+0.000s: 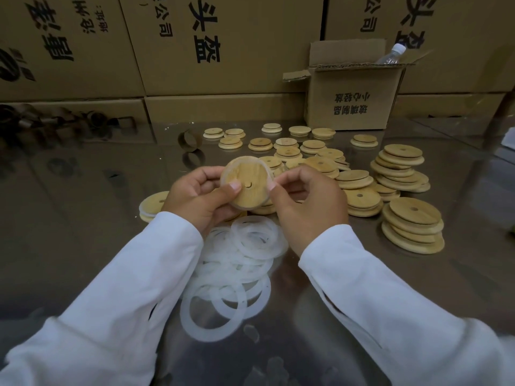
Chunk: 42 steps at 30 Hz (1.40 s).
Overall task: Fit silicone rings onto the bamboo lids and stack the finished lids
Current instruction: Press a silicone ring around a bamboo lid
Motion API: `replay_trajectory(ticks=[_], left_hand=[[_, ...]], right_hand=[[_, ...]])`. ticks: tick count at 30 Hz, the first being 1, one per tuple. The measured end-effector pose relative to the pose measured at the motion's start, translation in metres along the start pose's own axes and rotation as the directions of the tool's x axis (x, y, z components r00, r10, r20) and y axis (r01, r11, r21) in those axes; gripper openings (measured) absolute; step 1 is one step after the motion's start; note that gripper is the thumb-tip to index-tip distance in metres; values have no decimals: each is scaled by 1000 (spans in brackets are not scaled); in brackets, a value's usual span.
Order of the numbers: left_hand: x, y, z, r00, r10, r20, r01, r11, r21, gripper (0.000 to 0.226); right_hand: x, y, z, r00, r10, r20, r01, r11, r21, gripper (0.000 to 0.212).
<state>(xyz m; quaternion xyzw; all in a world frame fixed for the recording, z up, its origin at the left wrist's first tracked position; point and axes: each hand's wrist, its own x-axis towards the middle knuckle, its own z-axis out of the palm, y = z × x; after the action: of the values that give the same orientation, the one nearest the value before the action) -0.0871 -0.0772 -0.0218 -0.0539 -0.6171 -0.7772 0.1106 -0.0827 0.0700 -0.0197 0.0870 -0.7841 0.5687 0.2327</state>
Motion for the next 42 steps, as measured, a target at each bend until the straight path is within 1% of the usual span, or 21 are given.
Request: replay_trajectory(ticks=[2, 4, 6, 9, 12, 17, 21, 23, 27, 30, 33, 36, 39, 42], left_hand=[[-2, 2, 2, 999, -26, 30, 27, 999, -19, 28], [-3, 2, 3, 996, -51, 68, 50, 999, 7, 34], [-3, 2, 3, 994, -62, 88, 58, 997, 47, 32], [-4, 2, 2, 997, -34, 68, 25, 991, 131, 32], [-4, 2, 0, 998, 0, 55, -11, 979, 204, 30], [-3, -1, 0, 997, 64, 51, -76, 959, 272, 27], [-3, -2, 0, 995, 81, 50, -92, 950, 299, 26], [-3, -2, 0, 995, 90, 51, -102, 943, 318, 22], [-3, -2, 1, 993, 105, 56, -117, 939, 324, 20], [-4, -2, 2, 991, 117, 61, -130, 939, 319, 25], [-3, -2, 1, 991, 124, 47, -133, 943, 304, 26], [-2, -3, -2, 991, 127, 29, -130, 947, 294, 23], [-1, -3, -3, 991, 129, 24, -131, 949, 288, 21], [0, -3, -4, 992, 123, 25, -125, 950, 285, 18]], right_hand=[[1, 1, -1, 1000, -2, -26, 2, 1000, 8, 18], [2, 1, -1, 1000, 3, -22, -3, 1000, 14, 19], [2, 1, 0, 1000, -4, 14, 4, 1000, 22, 19], [0, 0, 1, 996, -20, 91, 20, 1000, -2, 19], [0, -1, 2, 992, 47, 113, -51, 998, 39, 18], [5, -1, 3, 980, 158, 124, -166, 984, 60, 17], [5, -1, 2, 965, 222, 136, -234, 969, 78, 15], [6, -1, 2, 966, 215, 142, -226, 972, 67, 16], [7, -1, 0, 969, 200, 144, -207, 978, 34, 17], [8, -1, -1, 978, 170, 119, -172, 985, 2, 16], [7, -2, -1, 983, 142, 115, -145, 989, 16, 16], [6, -2, -1, 980, 146, 136, -153, 987, 42, 13], [7, -3, -2, 972, 158, 174, -174, 982, 78, 14], [7, -5, -3, 963, 145, 227, -166, 983, 78, 16]])
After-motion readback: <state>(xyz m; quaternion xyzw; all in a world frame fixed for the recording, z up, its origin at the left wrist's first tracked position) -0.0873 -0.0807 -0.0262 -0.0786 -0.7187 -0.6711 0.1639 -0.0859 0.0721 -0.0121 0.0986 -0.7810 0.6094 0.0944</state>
